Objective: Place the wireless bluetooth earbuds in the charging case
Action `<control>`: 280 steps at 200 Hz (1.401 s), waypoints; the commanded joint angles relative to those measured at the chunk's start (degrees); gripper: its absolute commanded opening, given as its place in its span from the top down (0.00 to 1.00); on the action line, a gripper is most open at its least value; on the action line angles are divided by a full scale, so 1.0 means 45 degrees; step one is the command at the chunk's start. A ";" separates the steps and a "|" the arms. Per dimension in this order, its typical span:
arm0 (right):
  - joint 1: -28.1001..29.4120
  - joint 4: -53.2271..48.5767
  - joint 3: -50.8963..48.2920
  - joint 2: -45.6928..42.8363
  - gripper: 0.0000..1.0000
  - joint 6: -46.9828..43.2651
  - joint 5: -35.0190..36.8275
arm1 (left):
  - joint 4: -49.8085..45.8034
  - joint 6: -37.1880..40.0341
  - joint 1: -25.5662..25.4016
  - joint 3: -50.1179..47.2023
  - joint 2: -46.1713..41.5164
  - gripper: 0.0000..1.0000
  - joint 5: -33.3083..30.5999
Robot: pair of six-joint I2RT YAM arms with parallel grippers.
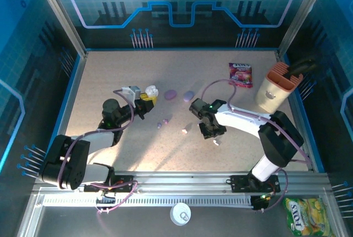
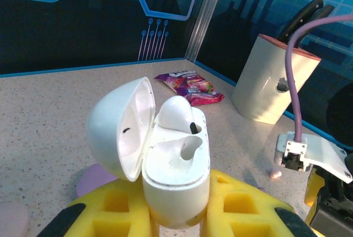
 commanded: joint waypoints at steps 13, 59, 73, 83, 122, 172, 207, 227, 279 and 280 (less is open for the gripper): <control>0.0794 -0.2440 0.1157 0.1424 0.59 -0.0951 0.0911 | -0.0292 0.0534 -0.0078 -0.0033 -0.0463 0.90 0.0055; 0.1223 -0.3233 0.1876 0.2777 0.67 -0.1120 0.1609 | -0.0416 0.0566 -0.0078 -0.0048 -0.0595 0.90 0.0027; 0.1215 -0.3237 0.1899 0.3007 0.67 -0.1259 0.1581 | -0.0418 0.0656 -0.0077 -0.0128 -0.0679 0.91 0.0055; 0.1215 -0.3218 0.1884 0.3138 0.68 -0.1333 0.1538 | -0.0453 0.0678 -0.0084 -0.0144 -0.0736 0.90 0.0038; 0.1219 -0.3042 0.1889 0.3564 0.70 -0.1559 0.1336 | -0.0662 0.0776 -0.0097 -0.0082 -0.0797 0.90 0.0055; 0.1159 -0.2852 0.1694 0.3941 0.74 -0.1633 0.1219 | -0.0785 0.0777 -0.0107 -0.0031 -0.0813 0.90 0.0075; 0.1110 -0.2941 0.1631 0.3927 0.75 -0.1661 0.1214 | -0.0822 0.0766 -0.0117 0.0004 -0.0816 0.90 0.0082; 0.1070 -0.3020 0.1589 0.3761 0.75 -0.1677 0.1214 | -0.0856 0.0767 -0.0117 0.0008 -0.0817 0.90 0.0077; 0.1069 -0.3085 0.1450 0.3430 0.74 -0.1765 0.0991 | -0.0924 0.0788 -0.0121 0.0016 -0.0817 0.90 0.0076; 0.1069 -0.3092 0.1450 0.3422 0.74 -0.1772 0.0985 | -0.0924 0.0795 -0.0129 0.0021 -0.0817 0.90 0.0076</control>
